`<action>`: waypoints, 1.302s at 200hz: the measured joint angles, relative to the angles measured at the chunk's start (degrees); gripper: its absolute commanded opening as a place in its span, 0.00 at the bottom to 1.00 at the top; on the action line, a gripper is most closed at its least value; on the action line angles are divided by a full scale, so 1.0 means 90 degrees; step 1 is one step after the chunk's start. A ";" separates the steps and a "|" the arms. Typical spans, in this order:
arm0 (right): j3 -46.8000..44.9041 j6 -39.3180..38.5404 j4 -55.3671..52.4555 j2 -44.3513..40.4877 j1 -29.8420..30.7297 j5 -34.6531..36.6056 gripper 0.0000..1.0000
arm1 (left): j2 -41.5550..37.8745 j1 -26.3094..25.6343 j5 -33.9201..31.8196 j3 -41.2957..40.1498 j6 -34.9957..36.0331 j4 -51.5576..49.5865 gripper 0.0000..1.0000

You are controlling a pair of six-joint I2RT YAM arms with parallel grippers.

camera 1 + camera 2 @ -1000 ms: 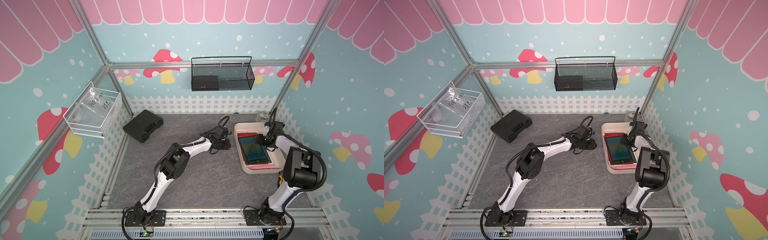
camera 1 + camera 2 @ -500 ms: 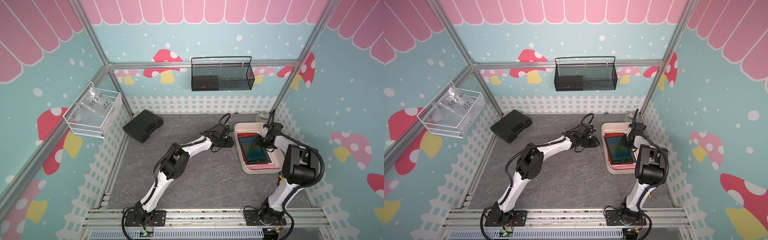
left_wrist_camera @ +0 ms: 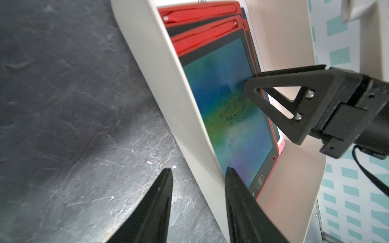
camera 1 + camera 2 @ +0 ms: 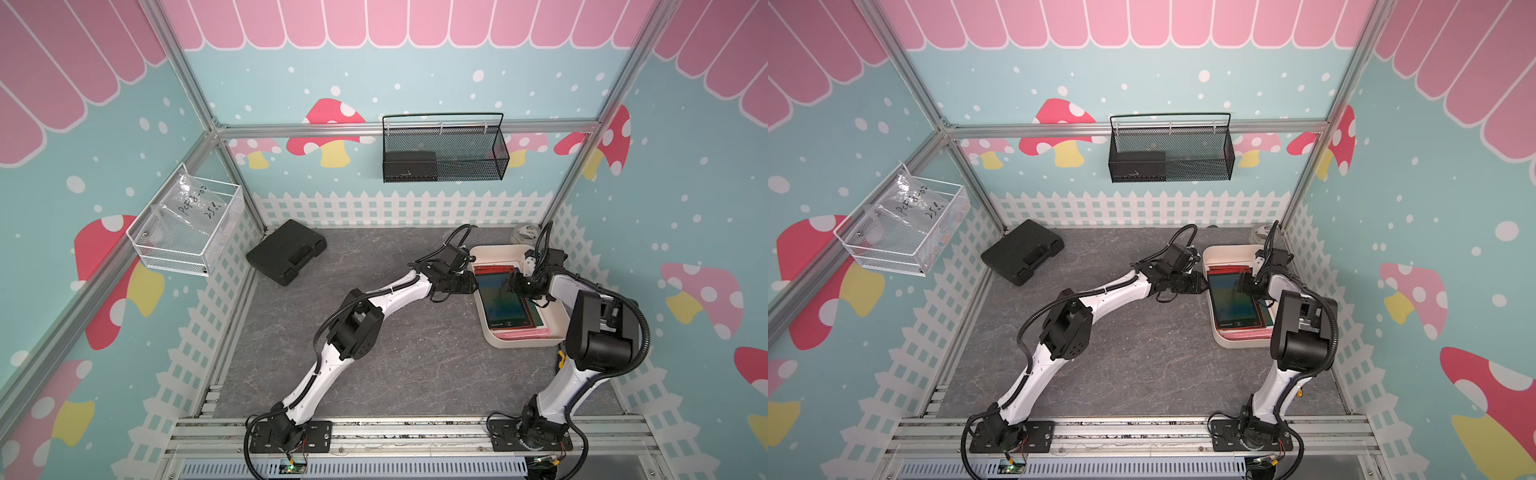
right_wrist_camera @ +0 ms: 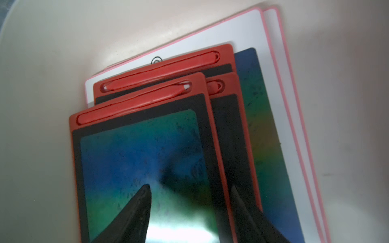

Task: Take out the writing tablet from the storage box
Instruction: Pick up the writing tablet from the storage box.

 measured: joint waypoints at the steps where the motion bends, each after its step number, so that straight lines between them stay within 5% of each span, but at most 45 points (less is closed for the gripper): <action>1: -0.0005 0.0000 0.0000 -0.0005 0.0000 -0.0002 0.63 | 0.0012 -0.0002 0.0002 0.0022 0.0002 -0.0007 0.43; 66: -0.0364 0.0083 0.0189 -0.0216 -0.0075 -0.0374 0.62 | 0.0546 0.0000 0.0165 0.0806 -0.0041 -0.0398 0.43; 260: -0.1275 0.0865 0.0930 -0.0617 -0.0396 -0.2314 0.57 | 0.0799 0.0182 -0.0248 0.1103 -0.0090 -0.0882 0.41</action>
